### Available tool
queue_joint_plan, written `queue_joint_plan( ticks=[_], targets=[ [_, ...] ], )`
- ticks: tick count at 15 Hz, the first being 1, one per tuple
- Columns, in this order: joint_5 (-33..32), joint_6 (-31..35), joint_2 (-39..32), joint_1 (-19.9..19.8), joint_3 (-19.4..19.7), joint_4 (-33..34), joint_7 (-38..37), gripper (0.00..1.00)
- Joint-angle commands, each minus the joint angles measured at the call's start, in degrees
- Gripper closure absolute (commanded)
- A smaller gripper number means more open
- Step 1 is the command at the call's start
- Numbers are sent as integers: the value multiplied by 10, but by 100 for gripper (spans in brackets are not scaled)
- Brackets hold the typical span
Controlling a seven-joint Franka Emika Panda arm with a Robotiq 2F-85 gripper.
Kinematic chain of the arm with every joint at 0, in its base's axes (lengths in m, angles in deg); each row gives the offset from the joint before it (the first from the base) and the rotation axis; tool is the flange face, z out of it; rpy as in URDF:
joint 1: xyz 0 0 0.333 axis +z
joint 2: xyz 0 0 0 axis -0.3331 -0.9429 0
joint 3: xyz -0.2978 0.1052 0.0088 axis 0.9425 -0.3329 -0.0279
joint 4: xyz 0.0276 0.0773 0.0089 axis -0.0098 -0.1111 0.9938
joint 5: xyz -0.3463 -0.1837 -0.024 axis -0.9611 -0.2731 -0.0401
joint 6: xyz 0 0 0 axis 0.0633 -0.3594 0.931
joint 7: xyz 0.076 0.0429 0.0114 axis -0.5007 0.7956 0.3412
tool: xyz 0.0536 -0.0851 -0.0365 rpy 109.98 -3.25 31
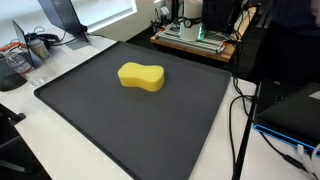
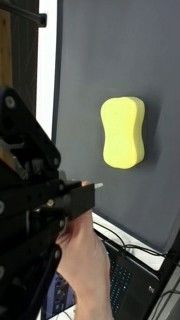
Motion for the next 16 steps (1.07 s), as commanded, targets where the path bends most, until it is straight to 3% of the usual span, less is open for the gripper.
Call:
queue_joint_plan(
  ticks=[1, 8, 10, 16],
  targets=[
    [10, -11, -5, -10, -12, 2, 6, 97],
    [12, -5, -3, -9, -39, 1, -14, 97],
    [26, 29, -28, 3, -75, -6, -55, 97],
    [8, 219, -143, 12, -231, -10, -262, 97]
  ],
)
